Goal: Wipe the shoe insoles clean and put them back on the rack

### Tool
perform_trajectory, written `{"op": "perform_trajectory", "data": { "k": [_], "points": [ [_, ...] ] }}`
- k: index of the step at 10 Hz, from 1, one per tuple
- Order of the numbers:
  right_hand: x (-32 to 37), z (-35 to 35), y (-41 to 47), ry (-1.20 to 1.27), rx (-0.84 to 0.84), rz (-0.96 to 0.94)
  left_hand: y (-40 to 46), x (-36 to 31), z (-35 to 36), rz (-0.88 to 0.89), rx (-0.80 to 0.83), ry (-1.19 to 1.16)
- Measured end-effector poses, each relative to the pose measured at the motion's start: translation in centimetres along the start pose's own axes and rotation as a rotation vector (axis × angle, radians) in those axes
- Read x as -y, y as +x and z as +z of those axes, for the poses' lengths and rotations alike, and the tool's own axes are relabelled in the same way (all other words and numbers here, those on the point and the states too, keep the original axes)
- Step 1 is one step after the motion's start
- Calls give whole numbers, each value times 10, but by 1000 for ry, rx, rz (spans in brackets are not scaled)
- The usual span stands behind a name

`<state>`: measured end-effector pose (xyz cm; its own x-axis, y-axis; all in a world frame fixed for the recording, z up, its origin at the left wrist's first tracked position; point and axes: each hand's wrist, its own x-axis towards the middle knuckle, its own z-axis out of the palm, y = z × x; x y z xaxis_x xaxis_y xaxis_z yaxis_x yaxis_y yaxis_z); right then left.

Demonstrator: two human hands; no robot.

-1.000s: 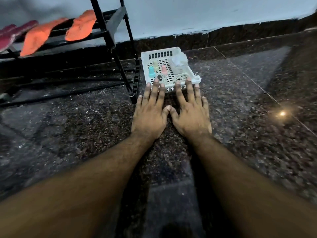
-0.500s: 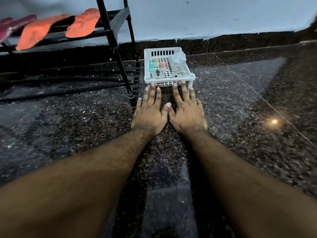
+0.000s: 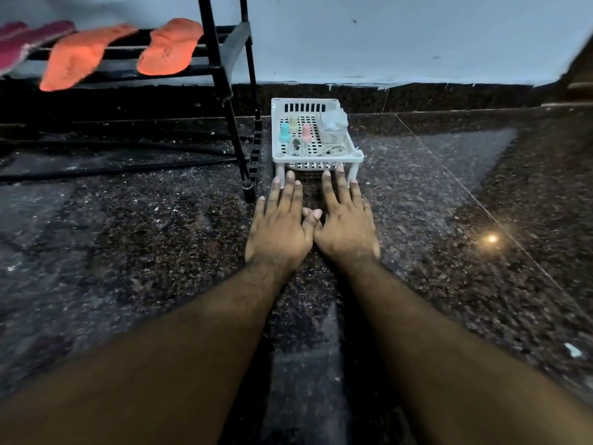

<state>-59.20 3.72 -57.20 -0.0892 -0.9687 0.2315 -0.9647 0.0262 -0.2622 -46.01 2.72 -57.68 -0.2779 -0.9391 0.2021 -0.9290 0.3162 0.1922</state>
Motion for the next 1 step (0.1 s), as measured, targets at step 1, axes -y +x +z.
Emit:
{"op": "perform_trajectory", "data": {
  "k": [1],
  "points": [
    [18, -3, -21, -55, -43, 48, -22, -1, -7, -59, -61, -25]
  ]
}}
